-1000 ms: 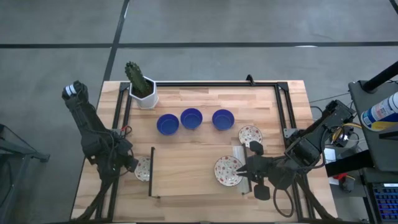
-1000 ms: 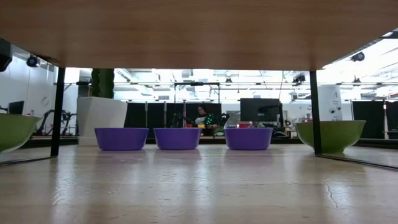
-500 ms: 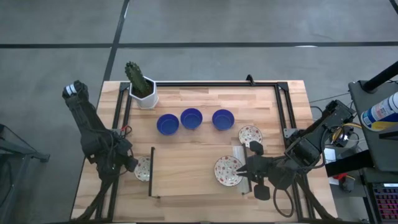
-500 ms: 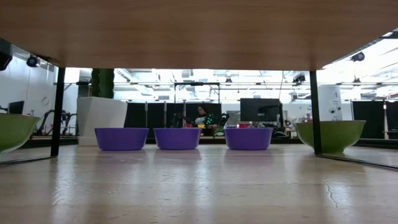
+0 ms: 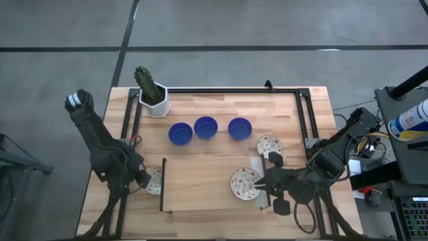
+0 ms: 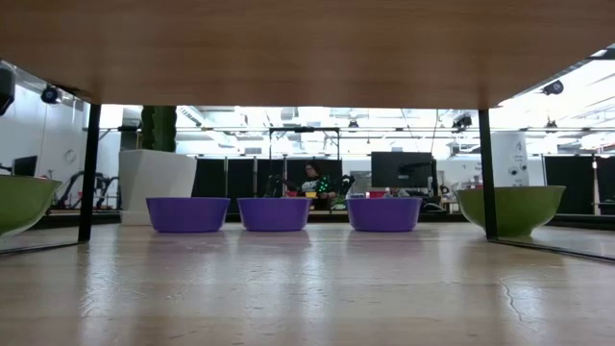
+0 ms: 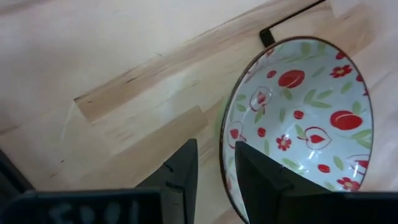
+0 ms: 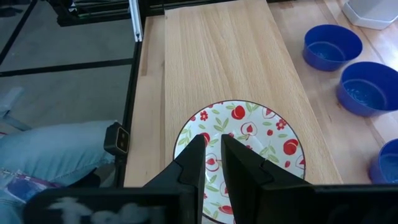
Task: Pick & Place Mini bowls
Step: Stack the bottom green bowl on the green bowl on the shelf
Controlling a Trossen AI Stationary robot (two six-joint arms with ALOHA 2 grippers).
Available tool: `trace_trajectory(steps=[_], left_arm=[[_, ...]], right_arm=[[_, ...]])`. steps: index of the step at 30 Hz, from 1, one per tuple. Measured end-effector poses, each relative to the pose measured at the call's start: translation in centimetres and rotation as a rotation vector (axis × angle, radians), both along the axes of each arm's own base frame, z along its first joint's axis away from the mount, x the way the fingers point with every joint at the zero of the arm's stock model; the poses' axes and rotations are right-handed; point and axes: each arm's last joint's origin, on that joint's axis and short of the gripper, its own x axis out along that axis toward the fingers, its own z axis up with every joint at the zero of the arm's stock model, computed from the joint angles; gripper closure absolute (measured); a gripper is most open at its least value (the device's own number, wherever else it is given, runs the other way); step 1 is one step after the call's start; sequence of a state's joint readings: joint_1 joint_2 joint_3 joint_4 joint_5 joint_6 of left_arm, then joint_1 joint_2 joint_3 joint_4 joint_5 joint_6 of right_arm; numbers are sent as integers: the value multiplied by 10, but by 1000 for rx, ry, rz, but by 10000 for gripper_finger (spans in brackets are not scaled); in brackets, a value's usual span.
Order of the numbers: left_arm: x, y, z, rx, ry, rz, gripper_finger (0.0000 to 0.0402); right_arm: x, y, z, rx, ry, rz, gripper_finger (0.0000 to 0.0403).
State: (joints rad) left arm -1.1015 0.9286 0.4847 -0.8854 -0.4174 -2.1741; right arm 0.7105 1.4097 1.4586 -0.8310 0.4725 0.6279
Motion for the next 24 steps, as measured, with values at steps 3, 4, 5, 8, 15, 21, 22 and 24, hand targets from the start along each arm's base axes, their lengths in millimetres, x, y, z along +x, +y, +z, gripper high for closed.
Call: trace_trajectory(steps=[3, 4, 5, 8, 15, 21, 22, 24], left_arm=[[1, -3, -1, -8, -3, -3, 305], [2, -4, -2, -9, -2, -2, 308], [2, -4, -2, -11, -2, -2, 313], [3, -6, -3, -12, -1, -2, 345], [4, -6, -5, 16, -1, 3, 396], [-2, 1, 3, -8, 41, -33, 399], [-3, 3, 6, -4, 53, -40, 399], [-5, 7, 13, 0, 70, -40, 400]], right_arm=[[0, 0, 0, 0, 0, 0, 355], [0, 0, 0, 0, 0, 0, 355], [0, 0, 0, 0, 0, 0, 355], [0, 0, 0, 0, 0, 0, 355], [0, 0, 0, 0, 0, 0, 355], [0, 0, 0, 0, 0, 0, 355], [0, 0, 0, 0, 0, 0, 355], [0, 0, 0, 0, 1, 0, 355]])
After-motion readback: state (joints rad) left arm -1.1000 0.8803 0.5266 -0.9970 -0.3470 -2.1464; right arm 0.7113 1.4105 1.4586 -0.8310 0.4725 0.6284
